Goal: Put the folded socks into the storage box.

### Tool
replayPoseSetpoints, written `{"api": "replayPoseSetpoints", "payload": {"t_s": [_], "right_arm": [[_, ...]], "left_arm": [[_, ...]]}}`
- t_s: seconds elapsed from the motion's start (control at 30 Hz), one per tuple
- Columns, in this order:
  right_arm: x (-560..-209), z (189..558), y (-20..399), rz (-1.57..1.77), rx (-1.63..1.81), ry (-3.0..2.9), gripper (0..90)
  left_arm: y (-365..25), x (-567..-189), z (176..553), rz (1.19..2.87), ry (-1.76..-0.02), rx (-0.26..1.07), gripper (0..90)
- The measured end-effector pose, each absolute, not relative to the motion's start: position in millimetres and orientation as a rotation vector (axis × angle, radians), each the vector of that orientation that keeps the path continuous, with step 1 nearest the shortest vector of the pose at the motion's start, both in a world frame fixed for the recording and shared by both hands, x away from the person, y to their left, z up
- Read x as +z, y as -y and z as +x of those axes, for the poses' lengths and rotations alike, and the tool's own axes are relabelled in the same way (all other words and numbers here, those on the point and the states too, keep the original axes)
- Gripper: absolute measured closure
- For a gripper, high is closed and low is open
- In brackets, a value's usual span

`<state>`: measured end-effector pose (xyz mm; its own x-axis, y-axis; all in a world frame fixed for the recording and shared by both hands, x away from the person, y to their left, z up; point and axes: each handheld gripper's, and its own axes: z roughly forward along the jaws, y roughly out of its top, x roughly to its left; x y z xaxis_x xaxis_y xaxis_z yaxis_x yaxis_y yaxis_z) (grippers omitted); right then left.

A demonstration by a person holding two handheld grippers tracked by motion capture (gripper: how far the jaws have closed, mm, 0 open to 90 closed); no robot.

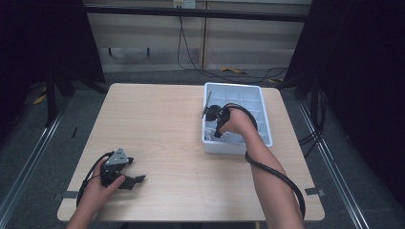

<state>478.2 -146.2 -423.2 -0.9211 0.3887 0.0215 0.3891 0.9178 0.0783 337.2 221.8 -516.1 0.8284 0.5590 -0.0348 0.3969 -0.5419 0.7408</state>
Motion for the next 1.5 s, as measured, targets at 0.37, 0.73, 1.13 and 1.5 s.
{"api": "replayPoseSetpoints", "payload": {"t_s": [0.37,0.73,1.13,1.5], "right_arm": [[-441,477,139,-0.619,-0.095,3.069,90.0],[-448,480,141,-0.667,-0.130,3.028,90.0],[-448,477,139,-0.666,-0.126,3.052,90.0],[-442,475,143,-0.677,-0.168,3.066,90.0]], "left_arm": [[-222,-516,337,2.214,-0.695,0.263,13.9],[-222,-516,337,2.215,-0.692,0.263,13.6],[-222,-516,337,2.211,-0.693,0.263,13.7],[-222,-516,337,2.208,-0.696,0.263,13.7]]}}
